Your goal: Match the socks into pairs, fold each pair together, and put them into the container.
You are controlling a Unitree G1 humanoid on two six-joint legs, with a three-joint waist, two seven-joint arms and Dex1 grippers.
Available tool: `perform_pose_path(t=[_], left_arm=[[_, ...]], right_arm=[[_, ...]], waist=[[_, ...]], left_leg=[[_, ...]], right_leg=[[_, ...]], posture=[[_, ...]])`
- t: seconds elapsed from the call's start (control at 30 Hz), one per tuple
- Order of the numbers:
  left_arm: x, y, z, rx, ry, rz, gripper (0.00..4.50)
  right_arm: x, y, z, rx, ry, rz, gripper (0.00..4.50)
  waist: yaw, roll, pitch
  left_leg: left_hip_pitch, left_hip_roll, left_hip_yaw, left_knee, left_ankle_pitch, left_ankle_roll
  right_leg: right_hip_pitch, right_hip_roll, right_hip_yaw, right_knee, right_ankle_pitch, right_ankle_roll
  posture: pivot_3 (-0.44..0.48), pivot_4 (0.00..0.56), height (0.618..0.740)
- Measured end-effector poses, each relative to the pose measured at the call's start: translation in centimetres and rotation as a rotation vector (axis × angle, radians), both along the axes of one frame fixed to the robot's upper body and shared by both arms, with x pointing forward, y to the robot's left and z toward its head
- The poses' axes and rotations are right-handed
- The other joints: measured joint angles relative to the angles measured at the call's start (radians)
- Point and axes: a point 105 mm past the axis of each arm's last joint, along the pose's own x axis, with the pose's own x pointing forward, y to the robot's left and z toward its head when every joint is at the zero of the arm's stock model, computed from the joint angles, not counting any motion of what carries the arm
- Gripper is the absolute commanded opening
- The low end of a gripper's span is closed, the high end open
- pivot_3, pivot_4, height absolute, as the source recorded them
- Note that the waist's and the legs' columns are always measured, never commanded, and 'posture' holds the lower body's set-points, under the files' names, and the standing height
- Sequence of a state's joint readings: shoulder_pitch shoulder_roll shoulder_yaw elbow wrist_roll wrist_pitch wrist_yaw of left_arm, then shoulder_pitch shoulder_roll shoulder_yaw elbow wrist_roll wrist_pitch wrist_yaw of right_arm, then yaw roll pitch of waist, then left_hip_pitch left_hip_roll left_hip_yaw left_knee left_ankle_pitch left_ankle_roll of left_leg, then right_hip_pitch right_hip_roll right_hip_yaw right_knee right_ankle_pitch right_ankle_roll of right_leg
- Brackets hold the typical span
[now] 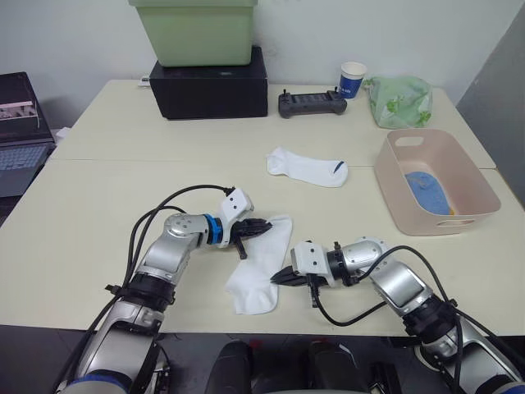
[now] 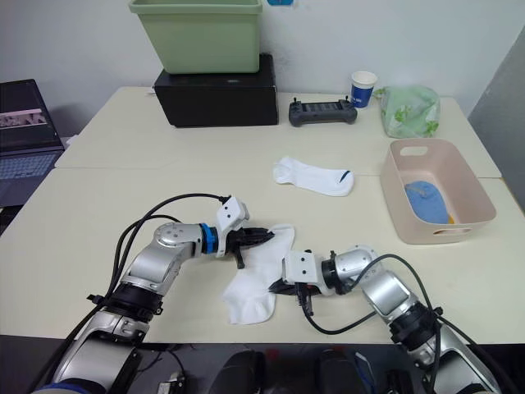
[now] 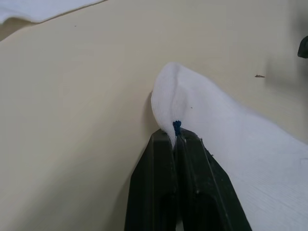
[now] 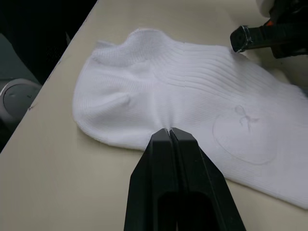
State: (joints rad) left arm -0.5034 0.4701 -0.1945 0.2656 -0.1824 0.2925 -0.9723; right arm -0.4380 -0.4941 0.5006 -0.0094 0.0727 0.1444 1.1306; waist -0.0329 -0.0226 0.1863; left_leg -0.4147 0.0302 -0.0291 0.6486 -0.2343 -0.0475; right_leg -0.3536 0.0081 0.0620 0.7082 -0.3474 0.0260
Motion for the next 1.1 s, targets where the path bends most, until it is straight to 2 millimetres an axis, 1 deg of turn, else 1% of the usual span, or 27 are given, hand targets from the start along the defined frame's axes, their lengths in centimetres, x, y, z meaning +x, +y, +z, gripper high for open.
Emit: perform_pose_path(t=[0.1, 0.17, 0.27, 0.33, 0.4, 0.5, 0.57, 0.63, 0.67, 0.73, 0.8, 0.83, 0.9, 0.93, 1.0, 1.1], left_arm=[[-0.9, 0.9, -0.2, -0.012, 0.0, 0.043, 0.0], [-1.5, 1.5, -0.3, -0.031, 0.001, 0.087, 0.0], [-2.1, 2.1, -0.4, -0.067, 0.006, 0.171, 0.0], [-2.6, 2.2, -0.5, -0.102, 0.008, 0.244, 0.0], [-2.4, 2.4, -0.6, -0.141, -0.01, 0.36, 0.0], [-1.9, 3.3, -0.3, -0.175, -0.021, 0.472, 0.7], [-2.1, 4.0, -0.2, -0.19, -0.014, 0.508, 1.34], [-2.5, 4.6, -0.2, -0.192, -0.002, 0.526, 2.05], [-2.6, 4.8, -0.2, -0.191, 0.002, 0.528, 2.26], [-2.9, 5.5, 0.1, -0.209, 0.024, 0.516, 2.9], [-3.0, 6.3, 0.6, -0.215, 0.032, 0.503, 3.5], [-3.0, 6.5, 0.9, -0.213, 0.028, 0.487, 3.78], [-2.6, 6.8, 1.4, -0.203, 0.018, 0.465, 3.78], [-1.9, 7.0, 1.7, -0.189, 0.003, 0.444, 3.78], [-0.7, 7.2, 2.3, -0.157, -0.025, 0.413, 3.78], [0.6, 6.2, 2.7, -0.139, -0.052, 0.337, 3.78]], right_arm=[[1.3, -1.6, 0.7, -0.011, -0.018, -0.038, 0.01], [2.1, -2.2, 1.4, -0.021, -0.053, -0.036, 0.01], [3.0, -2.3, 2.4, -0.031, -0.12, 0.005, 0.01], [3.3, -2.6, 2.5, -0.058, -0.141, 0.039, 0.01], [3.3, -2.8, 2.5, -0.074, -0.134, 0.065, 0.01], [3.1, -2.7, 2.7, -0.054, -0.111, 0.056, 0.6], [2.9, -3.1, 2.8, -0.024, -0.077, 0.016, 1.25], [3.1, -4.1, 2.9, -0.01, -0.061, -0.062, 2.04], [3.2, -4.5, 3.0, -0.004, -0.057, -0.089, 2.3], [3.1, -5.5, 4.1, 0.08, -0.013, -0.216, 3.01], [2.5, -6.2, 4.4, 0.124, 0.038, -0.291, 3.63], [1.8, -6.6, 4.1, 0.13, 0.075, -0.317, 3.64], [0.7, -6.9, 3.4, 0.125, 0.127, -0.347, 3.64], [-0.1, -6.8, 2.8, 0.133, 0.164, -0.367, 3.64], [-1.1, -6.4, 2.1, 0.138, 0.196, -0.393, 3.64], [-1.4, -5.8, 1.5, 0.139, 0.196, -0.412, 3.64]], waist=[[-0.006, 0.0, 0.0], [-0.011, 0.0, 0.0], [-0.014, 0.0, 0.0], [-0.014, 0.0, 0.0], [-0.011, 0.0, 0.0], [-0.003, 0.0, 0.0], [0.001, 0.0, 0.0], [0.002, 0.0, 0.0], [0.002, 0.0, 0.0], [0.002, 0.0, 0.0], [0.002, 0.0, 0.0], [0.003, 0.0, 0.0], [0.003, 0.0, 0.0], [0.005, 0.0, 0.0], [0.004, 0.0, 0.0], [0.003, 0.0, 0.0]], left_leg=[[0.001, 0.001, 0.0, 0.0, 0.0, 0.0], [0.001, 0.001, 0.0, -0.001, 0.0, 0.0], [0.001, 0.002, -0.001, -0.001, 0.0, 0.0], [0.001, 0.001, -0.001, -0.001, 0.0, 0.0], [0.001, 0.001, -0.001, 0.0, 0.0, 0.0], [0.001, 0.001, -0.001, 0.0, 0.0, 0.0], [0.0, 0.0, -0.001, -0.001, 0.0, 0.0], [0.0, 0.0, -0.001, -0.001, 0.0, 0.0], [0.0, 0.0, -0.001, -0.001, 0.0, 0.0], [0.0, 0.0, -0.002, -0.001, 0.0, 0.0], [0.0, 0.0, -0.003, -0.001, 0.0, 0.0], [0.0, 0.0, -0.003, -0.002, 0.0, 0.0], [0.0, 0.0, -0.002, -0.002, 0.0, 0.0], [0.0, -0.001, -0.003, -0.002, 0.0, -0.001], [0.0, -0.001, -0.002, -0.002, 0.0, -0.001], [0.0, -0.001, 0.0, -0.002, 0.0, -0.001]], right_leg=[[0.0, 0.0, 0.001, 0.001, 0.0, 0.0], [0.0, 0.0, 0.001, 0.001, 0.0, 0.0], [0.0, 0.0, 0.001, 0.001, 0.0, 0.0], [0.0, 0.0, 0.001, 0.001, 0.0, 0.0], [0.0, -0.001, 0.001, 0.0, 0.0, 0.0], [0.001, -0.001, 0.0, 0.001, 0.0, 0.0], [0.001, -0.001, 0.0, 0.0, 0.0, 0.0], [0.0, -0.001, 0.0, 0.0, 0.0, 0.0], [0.0, -0.001, 0.001, -0.001, 0.0, 0.0], [0.001, -0.002, -0.001, 0.0, 0.0, 0.0], [0.001, -0.001, -0.001, 0.0, 0.0, 0.0], [0.001, -0.001, -0.001, -0.001, 0.0, 0.0], [0.001, -0.001, -0.001, -0.001, 0.0, 0.0], [0.001, -0.001, -0.002, -0.001, 0.0, 0.0], [0.001, -0.001, -0.001, -0.001, 0.0, 0.0], [0.001, -0.001, -0.001, -0.002, 0.0, 0.0]], posture=[[0.0, 0.15, 0.74], [0.0, 0.15, 0.74], [0.0, 0.15, 0.74], [0.0, 0.15, 0.74], [0.0, 0.15, 0.74], [0.0, 0.15, 0.74], [0.0, 0.15, 0.74], [0.0, 0.15, 0.74], [0.0, 0.15, 0.74], [0.0, 0.15, 0.74], [0.0, 0.15, 0.74], [0.0, 0.15, 0.74], [0.0, 0.15, 0.74], [0.0, 0.15, 0.74], [0.0, 0.15, 0.74], [0.0, 0.15, 0.74]])
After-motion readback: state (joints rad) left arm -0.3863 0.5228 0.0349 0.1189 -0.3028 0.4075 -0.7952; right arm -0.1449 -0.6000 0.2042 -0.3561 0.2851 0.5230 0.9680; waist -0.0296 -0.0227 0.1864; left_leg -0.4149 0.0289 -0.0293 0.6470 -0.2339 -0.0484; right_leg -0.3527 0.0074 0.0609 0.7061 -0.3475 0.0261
